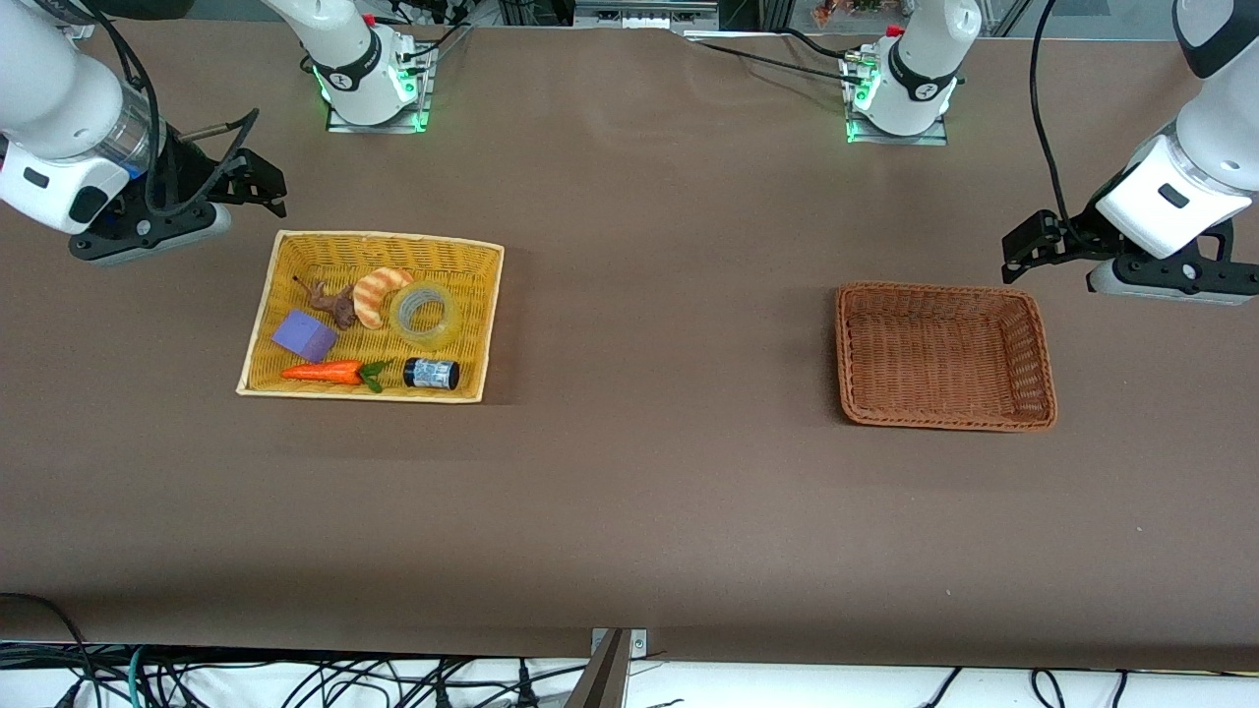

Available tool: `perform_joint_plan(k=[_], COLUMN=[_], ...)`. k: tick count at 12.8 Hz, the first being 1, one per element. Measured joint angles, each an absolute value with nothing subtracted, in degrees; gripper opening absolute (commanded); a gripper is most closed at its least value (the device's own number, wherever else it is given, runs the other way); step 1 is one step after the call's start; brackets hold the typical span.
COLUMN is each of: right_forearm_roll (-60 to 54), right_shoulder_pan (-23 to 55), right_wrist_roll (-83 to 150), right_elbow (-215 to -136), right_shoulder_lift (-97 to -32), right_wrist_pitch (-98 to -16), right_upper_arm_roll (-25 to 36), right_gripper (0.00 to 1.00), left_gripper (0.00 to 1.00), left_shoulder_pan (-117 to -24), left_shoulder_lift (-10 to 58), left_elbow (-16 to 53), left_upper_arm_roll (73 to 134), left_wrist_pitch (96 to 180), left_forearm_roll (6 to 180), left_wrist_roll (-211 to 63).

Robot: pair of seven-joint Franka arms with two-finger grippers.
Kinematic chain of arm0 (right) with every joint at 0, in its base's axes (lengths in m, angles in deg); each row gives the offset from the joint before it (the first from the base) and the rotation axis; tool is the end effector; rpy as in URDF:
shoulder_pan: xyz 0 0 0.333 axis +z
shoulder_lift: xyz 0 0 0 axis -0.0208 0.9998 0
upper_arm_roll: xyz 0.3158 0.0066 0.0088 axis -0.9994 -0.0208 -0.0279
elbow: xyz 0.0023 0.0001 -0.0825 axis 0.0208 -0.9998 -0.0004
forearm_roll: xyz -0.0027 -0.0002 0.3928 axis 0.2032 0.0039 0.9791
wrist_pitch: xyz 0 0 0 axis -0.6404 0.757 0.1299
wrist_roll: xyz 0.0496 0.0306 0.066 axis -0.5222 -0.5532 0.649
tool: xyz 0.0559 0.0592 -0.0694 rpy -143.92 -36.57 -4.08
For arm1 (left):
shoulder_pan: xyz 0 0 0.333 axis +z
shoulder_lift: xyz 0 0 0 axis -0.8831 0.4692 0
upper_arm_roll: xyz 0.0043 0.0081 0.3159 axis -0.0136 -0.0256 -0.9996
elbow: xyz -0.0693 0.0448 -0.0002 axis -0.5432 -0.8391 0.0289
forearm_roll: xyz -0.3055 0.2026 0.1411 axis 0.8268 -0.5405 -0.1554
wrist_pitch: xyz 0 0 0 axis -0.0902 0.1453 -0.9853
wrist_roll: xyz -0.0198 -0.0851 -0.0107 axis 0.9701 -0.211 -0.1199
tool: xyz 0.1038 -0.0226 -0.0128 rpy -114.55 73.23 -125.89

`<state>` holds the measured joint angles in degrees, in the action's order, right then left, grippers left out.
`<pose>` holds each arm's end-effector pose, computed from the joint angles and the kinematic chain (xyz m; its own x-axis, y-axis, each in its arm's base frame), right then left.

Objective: Transfer tape with both arms

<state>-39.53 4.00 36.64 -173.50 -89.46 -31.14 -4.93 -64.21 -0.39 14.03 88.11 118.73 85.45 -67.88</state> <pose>0.5340 0.0962 0.5777 0.9440 0.3107 -0.1112 0.3109 -0.9503 -0.0158 0.5689 -0.0538 0.5832 0.9961 -0.0835 0.0298 -0.0842 -0.9962 0.0233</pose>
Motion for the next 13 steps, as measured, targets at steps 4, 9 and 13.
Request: perform_joint_plan(k=[4, 9, 13], right_forearm_roll=[-39.6, -39.6, -39.6], right_shoulder_pan=[4.0, 4.0, 4.0], right_wrist_roll=[36.6, 36.6, 36.6], right_elbow=[-173.5, -173.5, -173.5], right_shoulder_lift=[-89.5, -89.5, -89.5], right_wrist_pitch=[-30.9, -30.8, -30.6], right_upper_arm_roll=[-4.9, -4.9, -4.9], right_gripper=[1.0, 1.0, 1.0], left_gripper=[1.0, 1.0, 1.0], left_shoulder_pan=[-64.1, -64.1, -64.2], left_shoulder_lift=[-0.4, -0.4, -0.4], left_elbow=[14.0, 14.0, 14.0], left_upper_arm_roll=[88.0, 87.8, 88.1], left_wrist_pitch=[118.7, 118.6, 118.6], left_forearm_roll=[85.4, 85.4, 85.3], left_wrist_roll=[-67.1, -66.9, -66.7])
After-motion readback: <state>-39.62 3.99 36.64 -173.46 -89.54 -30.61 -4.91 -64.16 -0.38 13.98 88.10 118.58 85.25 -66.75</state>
